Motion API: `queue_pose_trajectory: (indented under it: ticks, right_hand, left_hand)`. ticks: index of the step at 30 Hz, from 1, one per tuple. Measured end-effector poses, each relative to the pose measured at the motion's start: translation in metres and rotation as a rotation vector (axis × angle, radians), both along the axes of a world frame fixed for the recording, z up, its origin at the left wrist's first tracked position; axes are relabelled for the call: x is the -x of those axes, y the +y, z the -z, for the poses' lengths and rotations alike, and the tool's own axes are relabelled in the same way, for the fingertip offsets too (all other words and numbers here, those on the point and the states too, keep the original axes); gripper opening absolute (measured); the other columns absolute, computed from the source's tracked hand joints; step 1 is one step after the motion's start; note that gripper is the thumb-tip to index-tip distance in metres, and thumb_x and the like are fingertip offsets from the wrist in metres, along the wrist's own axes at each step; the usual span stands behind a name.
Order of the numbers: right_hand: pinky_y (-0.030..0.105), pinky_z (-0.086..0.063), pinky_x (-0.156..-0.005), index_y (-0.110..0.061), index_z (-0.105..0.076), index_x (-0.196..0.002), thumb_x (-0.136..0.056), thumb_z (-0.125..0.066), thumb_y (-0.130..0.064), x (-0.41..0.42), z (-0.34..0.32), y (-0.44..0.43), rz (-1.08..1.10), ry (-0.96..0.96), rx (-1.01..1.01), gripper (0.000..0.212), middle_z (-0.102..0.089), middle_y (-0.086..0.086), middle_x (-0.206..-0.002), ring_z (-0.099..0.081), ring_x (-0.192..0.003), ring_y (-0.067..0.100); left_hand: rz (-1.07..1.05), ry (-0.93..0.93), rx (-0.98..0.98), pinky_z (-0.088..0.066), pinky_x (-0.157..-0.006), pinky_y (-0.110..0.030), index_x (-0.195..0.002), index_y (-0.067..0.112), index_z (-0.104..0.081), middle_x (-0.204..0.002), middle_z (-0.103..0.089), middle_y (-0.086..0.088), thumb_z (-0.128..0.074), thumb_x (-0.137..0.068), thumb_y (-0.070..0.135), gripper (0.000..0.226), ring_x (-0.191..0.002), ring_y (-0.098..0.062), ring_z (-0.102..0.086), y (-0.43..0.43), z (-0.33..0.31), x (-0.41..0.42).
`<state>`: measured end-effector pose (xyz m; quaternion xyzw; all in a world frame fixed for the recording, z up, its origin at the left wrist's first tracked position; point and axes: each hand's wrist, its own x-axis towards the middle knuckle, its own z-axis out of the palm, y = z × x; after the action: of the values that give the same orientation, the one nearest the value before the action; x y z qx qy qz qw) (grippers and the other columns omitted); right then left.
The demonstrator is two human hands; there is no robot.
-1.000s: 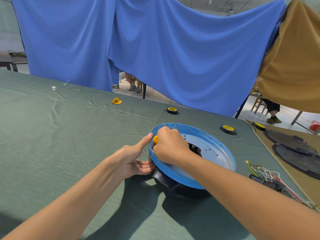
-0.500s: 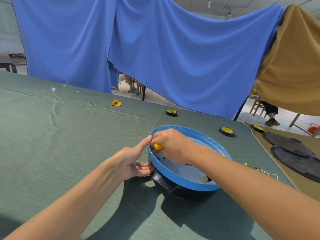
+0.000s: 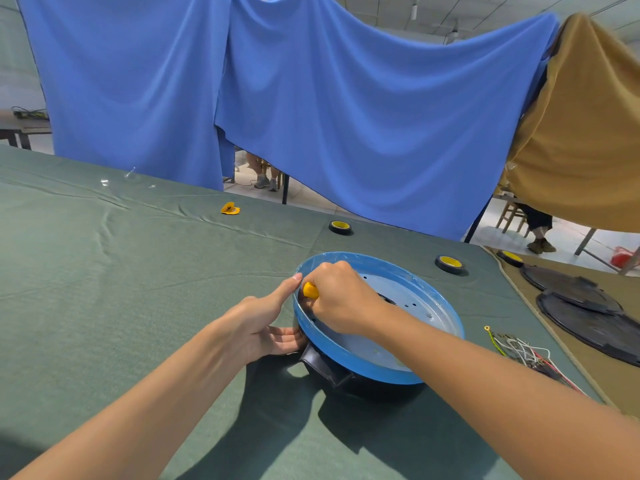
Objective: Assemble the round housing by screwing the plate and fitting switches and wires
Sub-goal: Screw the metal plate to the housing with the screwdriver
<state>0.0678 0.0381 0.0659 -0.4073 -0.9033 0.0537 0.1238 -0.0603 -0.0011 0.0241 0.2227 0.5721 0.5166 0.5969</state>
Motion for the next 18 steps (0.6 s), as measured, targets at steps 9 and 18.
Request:
queue_pose_trajectory:
  ticks: [9,18]
  right_hand:
    - [0.040,-0.054,-0.086,-0.014,-0.072,-0.108,-0.091,-0.062,-0.012,-0.009,-0.010,0.006,-0.293,-0.213,-0.159,0.020,-0.067,0.001,-0.112,-0.061,-0.101,0.019]
    - [0.030,-0.039,-0.053,-0.016,-0.045,-0.069,-0.090,-0.060,-0.008,0.003,0.000,-0.003,0.056,-0.020,-0.006,0.027,-0.049,0.003,-0.071,-0.054,-0.071,0.022]
  left_hand:
    - [0.005,0.013,-0.018,-0.060,-0.057,-0.045,-0.141,0.007,-0.027,-0.072,-0.067,-0.031,-0.086,-0.069,0.042,0.099,-0.061,-0.038,-0.071,-0.001,0.001,0.001]
    - [0.003,0.031,-0.018,-0.059,-0.057,-0.043,-0.145,0.004,-0.025,-0.075,-0.068,-0.029,-0.084,-0.071,0.043,0.102,-0.063,-0.037,-0.070,0.002,0.003,0.000]
